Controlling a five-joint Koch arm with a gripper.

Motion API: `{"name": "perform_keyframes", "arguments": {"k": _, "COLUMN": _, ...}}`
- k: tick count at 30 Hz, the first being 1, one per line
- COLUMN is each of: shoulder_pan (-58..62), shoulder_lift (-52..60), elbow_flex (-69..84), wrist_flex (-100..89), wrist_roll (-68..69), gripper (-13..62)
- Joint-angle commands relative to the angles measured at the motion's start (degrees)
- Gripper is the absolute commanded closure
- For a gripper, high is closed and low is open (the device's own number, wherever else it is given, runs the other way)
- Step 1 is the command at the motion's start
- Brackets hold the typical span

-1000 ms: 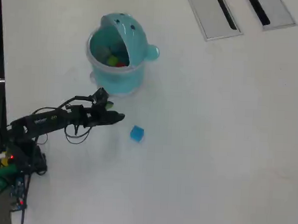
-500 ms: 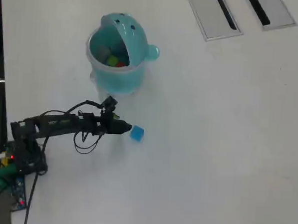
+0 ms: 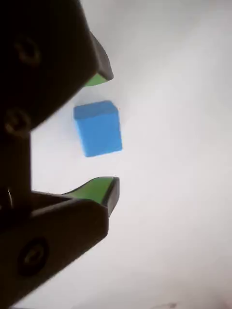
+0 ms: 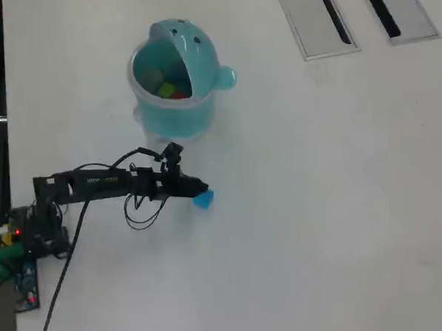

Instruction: Grasp RGB lego blocks and put them in the bin one by one.

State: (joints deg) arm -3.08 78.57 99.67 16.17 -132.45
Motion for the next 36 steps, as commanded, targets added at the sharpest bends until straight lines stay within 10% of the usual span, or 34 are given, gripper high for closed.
{"name": "perform_keyframes", "arguments": {"k": 1, "shoulder_pan": 0.0, "shoulder_lift": -0.09, "elbow_flex": -5.62, "wrist_flex": -2.9, "wrist_roll": -1.32, "gripper": 15.5}}
{"name": "perform_keyframes", "arguments": {"k": 36, "shoulder_pan": 2.37, "shoulder_lift": -15.47, "elbow_flex": -13.18, "wrist_flex": -3.43, "wrist_roll": -13.97, "gripper": 18.2}}
